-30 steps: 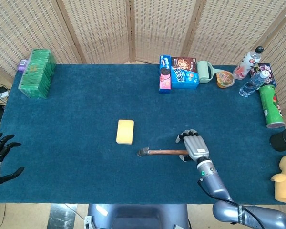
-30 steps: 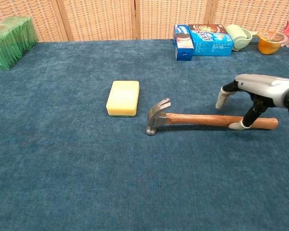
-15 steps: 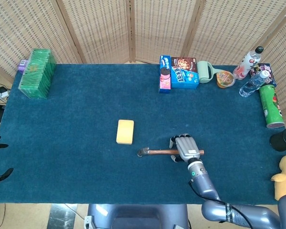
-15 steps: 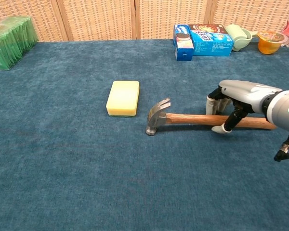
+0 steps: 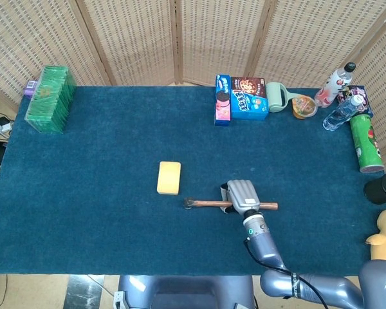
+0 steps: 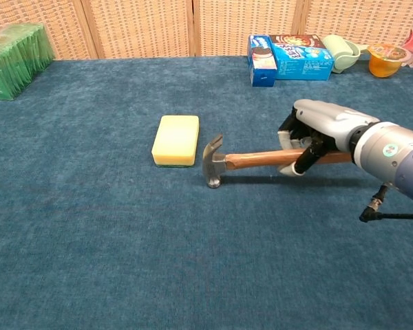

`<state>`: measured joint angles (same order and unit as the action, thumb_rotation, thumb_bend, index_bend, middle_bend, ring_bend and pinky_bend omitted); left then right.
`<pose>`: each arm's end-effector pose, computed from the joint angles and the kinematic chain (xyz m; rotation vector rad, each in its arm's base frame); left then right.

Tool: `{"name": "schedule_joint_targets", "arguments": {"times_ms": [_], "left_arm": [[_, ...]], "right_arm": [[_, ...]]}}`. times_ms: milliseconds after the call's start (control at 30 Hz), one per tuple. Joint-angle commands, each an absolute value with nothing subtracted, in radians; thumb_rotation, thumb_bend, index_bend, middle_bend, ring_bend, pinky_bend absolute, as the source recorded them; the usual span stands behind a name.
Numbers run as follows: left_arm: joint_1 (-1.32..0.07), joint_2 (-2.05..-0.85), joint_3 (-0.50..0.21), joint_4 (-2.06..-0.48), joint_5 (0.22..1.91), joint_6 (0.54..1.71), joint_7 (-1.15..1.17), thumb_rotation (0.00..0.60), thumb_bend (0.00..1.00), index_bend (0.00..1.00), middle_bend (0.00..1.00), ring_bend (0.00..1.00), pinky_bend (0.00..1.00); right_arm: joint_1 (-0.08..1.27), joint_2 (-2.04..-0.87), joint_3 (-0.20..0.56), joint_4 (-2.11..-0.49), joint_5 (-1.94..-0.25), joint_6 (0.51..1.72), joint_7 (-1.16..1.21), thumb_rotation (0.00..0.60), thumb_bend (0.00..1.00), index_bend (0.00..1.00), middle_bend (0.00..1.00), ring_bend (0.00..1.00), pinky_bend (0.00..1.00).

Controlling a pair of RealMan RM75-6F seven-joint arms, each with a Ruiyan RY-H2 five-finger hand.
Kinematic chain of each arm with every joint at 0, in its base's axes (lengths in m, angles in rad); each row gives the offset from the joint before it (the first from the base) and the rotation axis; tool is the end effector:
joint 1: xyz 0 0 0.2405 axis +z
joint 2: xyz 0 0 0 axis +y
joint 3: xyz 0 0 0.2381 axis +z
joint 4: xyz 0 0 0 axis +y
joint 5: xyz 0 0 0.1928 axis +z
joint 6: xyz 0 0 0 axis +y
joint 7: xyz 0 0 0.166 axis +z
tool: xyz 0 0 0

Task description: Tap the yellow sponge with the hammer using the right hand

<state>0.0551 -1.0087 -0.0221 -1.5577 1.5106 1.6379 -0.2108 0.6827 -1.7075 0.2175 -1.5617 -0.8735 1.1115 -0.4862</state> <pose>-0.3155 0.1522 0.2235 -1.2376 -0.9046 -0.9272 -0.1271 -0.3207 -0.0378 1.6541 -1.2150 0.9170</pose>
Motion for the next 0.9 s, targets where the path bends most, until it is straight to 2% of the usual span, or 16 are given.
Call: {"name": "schedule_joint_targets", "arguments": {"times_ms": [33,333,633,900], "left_arm": [[0.063,-1.010,-0.023,-1.545,1.505,1.644,-0.226,0.600,0.21,0.28,0.16,0.06,0.10],[0.064,-1.015,-0.022,-1.532,1.510,1.637,-0.235,0.600,0.21,0.28,0.16,0.06,0.10],[0.068,-1.011,-0.023,-1.553,1.509,1.638,-0.206,0.600,0.21,0.28,0.16,0.06,0.10],[0.065,-1.014,-0.025,-1.564,1.492,1.617,-0.189,0.600,0.21,0.28,0.16,0.06,0.10]], "right_arm": [[0.674,-1.695,0.236,-1.578,-0.890,1.111,-0.441,0.600,0.33,0.81,0.93,1.00,0.97],[0.634,-1.655,0.322,-1.655,-0.887,1.042,-0.175,0.600,0.33,0.83,0.99,1.00,1.00],[0.629,-1.704,0.427,-1.639,-0.925,1.033,0.078,0.600,0.33,0.84,1.00,1.00,1.00],[0.674,-1.742,0.409,-1.534,-0.945,1.030,0.029,0.600,0.32,0.85,1.00,1.00,1.00]]}}
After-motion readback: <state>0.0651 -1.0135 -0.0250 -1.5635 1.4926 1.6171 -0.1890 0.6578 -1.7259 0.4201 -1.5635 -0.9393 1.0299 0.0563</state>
